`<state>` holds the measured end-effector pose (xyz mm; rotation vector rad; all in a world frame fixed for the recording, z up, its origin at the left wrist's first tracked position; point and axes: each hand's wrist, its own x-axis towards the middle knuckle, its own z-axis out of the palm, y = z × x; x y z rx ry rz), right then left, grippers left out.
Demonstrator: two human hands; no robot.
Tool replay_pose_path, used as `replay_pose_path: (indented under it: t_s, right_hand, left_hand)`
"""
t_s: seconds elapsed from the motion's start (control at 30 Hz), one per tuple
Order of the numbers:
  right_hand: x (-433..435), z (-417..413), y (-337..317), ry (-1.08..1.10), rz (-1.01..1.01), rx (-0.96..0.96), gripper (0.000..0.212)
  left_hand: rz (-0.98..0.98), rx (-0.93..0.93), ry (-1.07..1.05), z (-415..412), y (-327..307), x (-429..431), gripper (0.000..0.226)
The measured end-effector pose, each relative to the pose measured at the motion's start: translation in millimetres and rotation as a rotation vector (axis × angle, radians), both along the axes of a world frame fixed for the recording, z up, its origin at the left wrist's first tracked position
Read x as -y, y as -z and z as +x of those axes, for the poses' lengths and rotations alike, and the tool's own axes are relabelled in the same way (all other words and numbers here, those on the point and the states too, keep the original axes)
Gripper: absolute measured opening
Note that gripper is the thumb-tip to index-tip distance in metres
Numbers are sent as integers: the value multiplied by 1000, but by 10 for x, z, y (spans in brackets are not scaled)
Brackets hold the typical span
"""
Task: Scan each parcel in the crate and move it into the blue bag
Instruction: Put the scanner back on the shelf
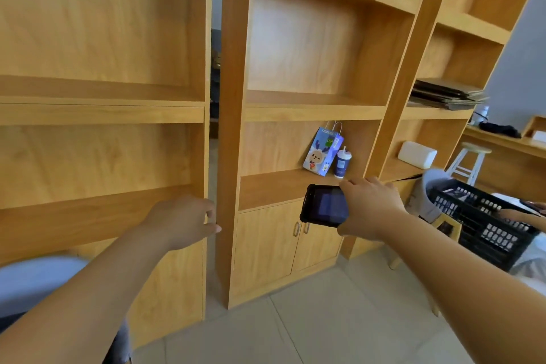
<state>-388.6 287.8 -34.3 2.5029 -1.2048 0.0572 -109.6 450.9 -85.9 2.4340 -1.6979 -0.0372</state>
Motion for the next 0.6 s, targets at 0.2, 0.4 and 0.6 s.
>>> replay_pose_path:
  t_s: [0.2,0.4,0.6]
  right_hand:
    - [817,373,-234,-113,-39,54,63]
    - [1544,593,-395,-171,8,163,55]
    - [2452,855,-437,-216,106,360,48]
  left_hand:
    - [-20,30,-86,206,-166,725,29]
    - [-16,53,-144,311,-370,1366,30]
    - [-36,91,-218,338,-550,2037,26]
